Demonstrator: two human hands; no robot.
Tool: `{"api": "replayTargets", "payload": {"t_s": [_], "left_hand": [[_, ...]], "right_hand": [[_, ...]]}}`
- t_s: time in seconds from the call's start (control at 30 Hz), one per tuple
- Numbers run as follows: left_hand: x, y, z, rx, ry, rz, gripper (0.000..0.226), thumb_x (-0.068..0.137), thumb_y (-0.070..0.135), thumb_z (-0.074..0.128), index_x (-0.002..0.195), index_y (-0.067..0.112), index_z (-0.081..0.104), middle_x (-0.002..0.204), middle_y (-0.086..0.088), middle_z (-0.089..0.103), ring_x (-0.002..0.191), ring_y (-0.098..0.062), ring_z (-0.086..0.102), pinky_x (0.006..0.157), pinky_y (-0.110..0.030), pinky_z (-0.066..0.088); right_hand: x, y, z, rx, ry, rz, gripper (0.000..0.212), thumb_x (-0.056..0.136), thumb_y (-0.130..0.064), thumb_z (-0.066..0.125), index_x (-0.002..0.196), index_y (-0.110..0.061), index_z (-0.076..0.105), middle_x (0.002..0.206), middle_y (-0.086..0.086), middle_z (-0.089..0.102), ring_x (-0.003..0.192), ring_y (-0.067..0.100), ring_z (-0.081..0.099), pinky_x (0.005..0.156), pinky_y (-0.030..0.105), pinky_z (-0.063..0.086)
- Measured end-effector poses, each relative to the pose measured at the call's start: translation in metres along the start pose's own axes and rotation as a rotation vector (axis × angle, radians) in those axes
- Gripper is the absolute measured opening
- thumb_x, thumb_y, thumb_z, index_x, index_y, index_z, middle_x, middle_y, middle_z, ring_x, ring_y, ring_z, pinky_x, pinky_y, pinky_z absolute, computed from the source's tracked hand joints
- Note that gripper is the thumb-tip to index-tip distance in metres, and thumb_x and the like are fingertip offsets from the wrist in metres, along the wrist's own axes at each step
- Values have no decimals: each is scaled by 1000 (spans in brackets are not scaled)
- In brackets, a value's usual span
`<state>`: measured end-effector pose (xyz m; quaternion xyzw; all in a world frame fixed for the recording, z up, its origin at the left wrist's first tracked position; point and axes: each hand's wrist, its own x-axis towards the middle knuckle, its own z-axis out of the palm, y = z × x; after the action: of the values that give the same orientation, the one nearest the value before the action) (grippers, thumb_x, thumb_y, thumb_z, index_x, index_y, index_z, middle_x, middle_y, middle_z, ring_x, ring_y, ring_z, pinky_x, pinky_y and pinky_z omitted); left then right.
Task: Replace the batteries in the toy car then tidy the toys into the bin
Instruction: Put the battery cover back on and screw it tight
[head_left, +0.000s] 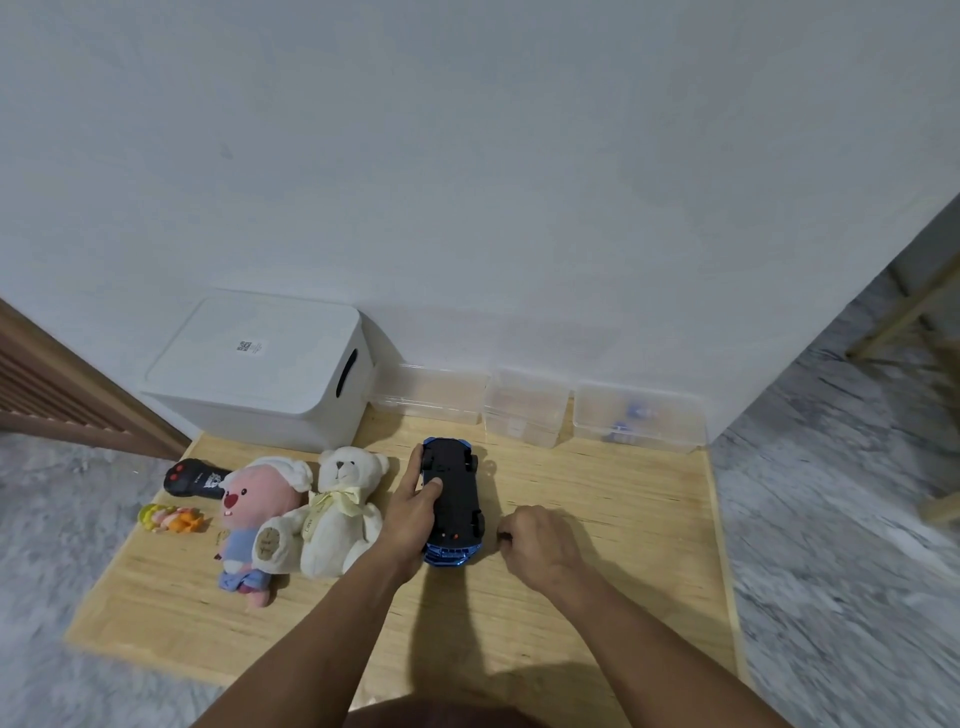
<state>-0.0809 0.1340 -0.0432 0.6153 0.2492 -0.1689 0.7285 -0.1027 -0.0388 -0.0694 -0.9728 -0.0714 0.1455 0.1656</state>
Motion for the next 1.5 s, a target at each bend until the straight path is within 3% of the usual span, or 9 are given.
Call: {"api": "replayTargets", "payload": {"t_s": [0.4, 0.53, 0.7, 0.8, 1.17, 1.23, 1.37, 1.5], "left_hand": [[-1, -2, -1, -17, -6, -10, 55, 100, 17, 47, 140, 52, 37, 123, -9, 65, 107, -36, 65, 89, -59, 53], [-5, 1, -3, -46, -8, -18, 55, 101, 16, 45, 143, 50, 34, 124, -11, 64, 107, -37, 64, 90, -60, 52], [-7, 2, -2, -48, -2, -22, 56, 102, 15, 44, 146, 48, 31, 128, -11, 60, 107, -38, 64, 89, -60, 52], [-9, 3, -1, -45, 2, -16, 56, 102, 14, 44, 145, 47, 32, 121, -8, 63, 105, -37, 65, 89, -59, 52], [-15, 12, 4, -17, -1, -2, 56, 102, 14, 44, 146, 46, 31, 118, -8, 64, 103, -35, 66, 86, -55, 55], [-16, 13, 4, -10, -7, -12, 57, 102, 14, 44, 147, 46, 30, 120, -8, 63, 103, -35, 66, 84, -53, 56], [-19, 17, 6, 10, -28, -17, 56, 102, 14, 43, 146, 46, 31, 118, -3, 64, 99, -31, 68, 71, -41, 59], [-20, 21, 11, 97, -48, 25, 55, 102, 14, 42, 145, 46, 33, 111, 5, 65, 96, -24, 68, 70, -34, 58]], "right_hand": [[-4, -3, 7, -47, 63, -67, 20, 85, -9, 49, 96, -2, 65, 94, 11, 62, 88, 30, 58, 65, 34, 32], [-5, -1, 3, 148, 82, 21, 18, 86, -12, 52, 95, -14, 68, 94, 2, 67, 91, 24, 61, 72, 32, 46], [-2, 4, -1, 244, 97, 54, 19, 85, -10, 57, 94, -19, 71, 94, 0, 69, 90, 20, 61, 74, 29, 49], [-1, 1, -1, 198, 63, 33, 14, 87, -15, 57, 88, -15, 71, 90, 2, 66, 87, 21, 60, 71, 32, 49], [-2, -3, 3, -60, 50, -116, 20, 92, -10, 46, 100, -7, 64, 100, 9, 60, 95, 29, 57, 71, 36, 40], [-2, -4, 2, 31, 75, -30, 19, 93, -15, 46, 101, -11, 63, 101, 4, 60, 96, 24, 56, 74, 33, 41], [7, -5, -15, 453, 193, 242, 9, 92, -17, 53, 88, -18, 61, 87, -3, 61, 80, 16, 58, 69, 30, 48], [23, -12, -45, 769, 308, 241, 11, 87, -16, 61, 77, -20, 62, 75, -8, 62, 73, 9, 57, 65, 24, 45]]}}
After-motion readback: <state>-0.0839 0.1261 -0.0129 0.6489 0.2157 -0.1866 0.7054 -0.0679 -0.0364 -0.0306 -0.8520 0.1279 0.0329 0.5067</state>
